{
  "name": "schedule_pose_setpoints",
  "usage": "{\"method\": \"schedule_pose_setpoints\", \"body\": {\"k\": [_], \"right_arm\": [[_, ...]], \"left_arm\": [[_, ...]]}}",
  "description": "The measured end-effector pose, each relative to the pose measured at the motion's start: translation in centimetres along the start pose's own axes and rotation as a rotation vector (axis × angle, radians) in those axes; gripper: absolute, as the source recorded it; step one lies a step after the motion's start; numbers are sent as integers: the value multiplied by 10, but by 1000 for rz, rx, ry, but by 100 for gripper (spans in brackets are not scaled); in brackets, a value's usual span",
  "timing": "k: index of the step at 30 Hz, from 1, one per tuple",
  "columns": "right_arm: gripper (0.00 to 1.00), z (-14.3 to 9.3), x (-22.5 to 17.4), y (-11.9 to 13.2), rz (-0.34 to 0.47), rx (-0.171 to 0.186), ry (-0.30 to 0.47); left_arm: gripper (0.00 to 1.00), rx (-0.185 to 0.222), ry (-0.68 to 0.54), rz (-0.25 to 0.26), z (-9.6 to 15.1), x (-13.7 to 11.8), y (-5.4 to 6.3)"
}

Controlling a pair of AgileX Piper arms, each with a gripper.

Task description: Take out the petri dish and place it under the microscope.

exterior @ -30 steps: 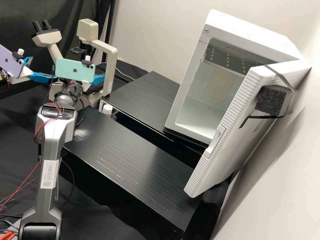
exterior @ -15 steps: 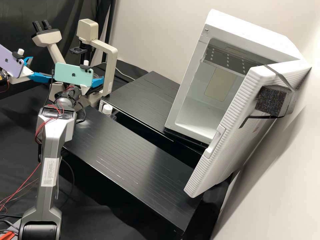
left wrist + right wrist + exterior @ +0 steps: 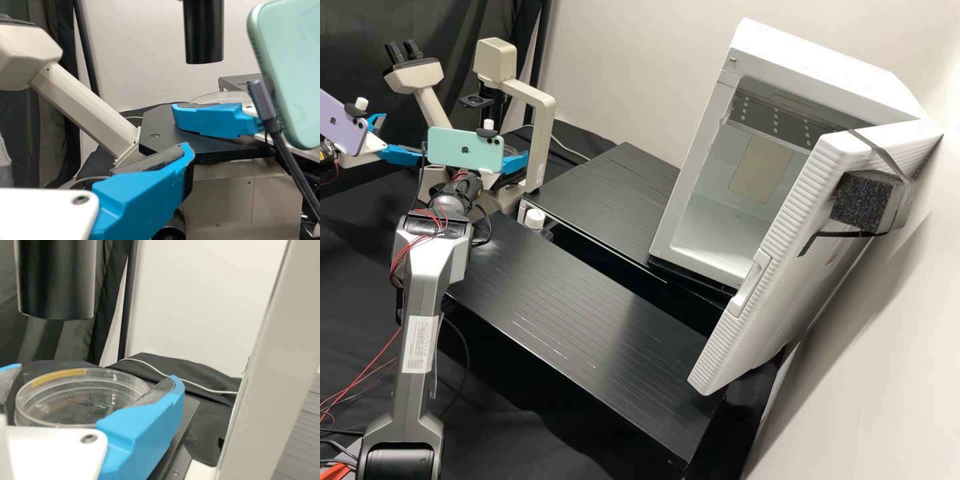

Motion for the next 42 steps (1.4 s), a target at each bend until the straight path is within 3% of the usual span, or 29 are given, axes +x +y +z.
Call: {"method": "schedule_pose_setpoints", "body": {"k": [6,15,24,27,30,35,42], "right_arm": [[100,2,-1,-2,-5,-4,-4],[100,6,-9,-6,-18,24,9],[100,10,-40,7,-18,39,51],[100,12,-53,12,3,31,73],[100,16,-73,14,15,2,94],[100,25,-110,22,104,-15,120],[100,37,-166,38,294,-35,177]], "left_arm": [[100,0,0,0,0,0,0],[100,0,0,0,0,0,0],[100,0,0,0,0,0,0],[100,0,0,0,0,0,0],[100,0,0,0,0,0,0],[100,0,0,0,0,0,0],[100,0,0,0,0,0,0]]}}
